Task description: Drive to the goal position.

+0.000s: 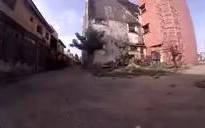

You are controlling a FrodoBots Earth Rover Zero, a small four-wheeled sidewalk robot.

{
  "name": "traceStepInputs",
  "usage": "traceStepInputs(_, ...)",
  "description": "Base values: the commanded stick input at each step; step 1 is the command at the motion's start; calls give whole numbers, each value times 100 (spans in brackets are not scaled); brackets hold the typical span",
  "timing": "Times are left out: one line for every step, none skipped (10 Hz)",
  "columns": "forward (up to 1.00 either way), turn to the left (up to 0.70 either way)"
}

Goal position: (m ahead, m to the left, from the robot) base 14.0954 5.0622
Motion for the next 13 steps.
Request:
traceStepInputs(0,0)
traceStepInputs(0,0)
traceStepInputs(7,0)
traceStepInputs(19,0)
traceStepInputs(30,0)
traceStepInputs(41,0)
traceStepInputs(67,0)
traceStepInputs(68,0)
traceStepInputs(68,0)
traceStepInputs(68,0)
traceStepInputs(68,0)
traceStepInputs(68,0)
traceStepInputs(68,2)
